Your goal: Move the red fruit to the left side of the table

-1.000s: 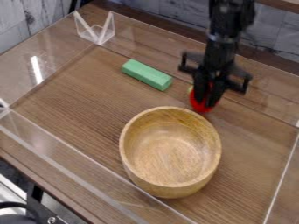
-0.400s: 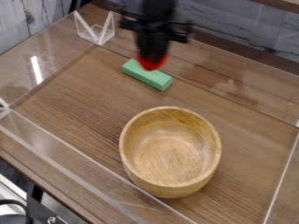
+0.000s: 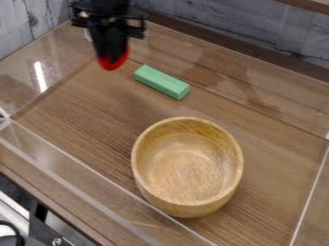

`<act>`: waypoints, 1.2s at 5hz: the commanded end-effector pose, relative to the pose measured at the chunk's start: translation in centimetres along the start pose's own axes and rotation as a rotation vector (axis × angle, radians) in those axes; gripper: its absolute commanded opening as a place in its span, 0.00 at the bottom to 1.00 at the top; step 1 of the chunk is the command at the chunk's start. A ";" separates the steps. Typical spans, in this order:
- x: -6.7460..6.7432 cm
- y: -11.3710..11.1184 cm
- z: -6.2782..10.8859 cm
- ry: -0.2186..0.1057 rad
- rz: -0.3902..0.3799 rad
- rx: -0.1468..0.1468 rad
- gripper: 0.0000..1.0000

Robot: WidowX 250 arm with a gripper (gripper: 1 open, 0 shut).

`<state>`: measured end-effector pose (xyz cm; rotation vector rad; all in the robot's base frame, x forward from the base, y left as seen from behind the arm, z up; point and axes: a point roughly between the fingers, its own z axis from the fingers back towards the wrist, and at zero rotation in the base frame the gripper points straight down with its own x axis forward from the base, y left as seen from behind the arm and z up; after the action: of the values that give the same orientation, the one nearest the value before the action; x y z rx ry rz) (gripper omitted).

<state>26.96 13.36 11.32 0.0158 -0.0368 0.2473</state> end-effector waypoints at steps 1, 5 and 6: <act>0.0 1.9 0.1 -0.044 -0.015 0.029 0.00; 0.4 4.3 -5.1 -0.035 -0.011 0.060 0.00; 0.5 4.6 -5.5 -0.030 -0.009 0.051 1.00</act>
<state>26.00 17.30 4.54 0.0473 -0.0152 0.2350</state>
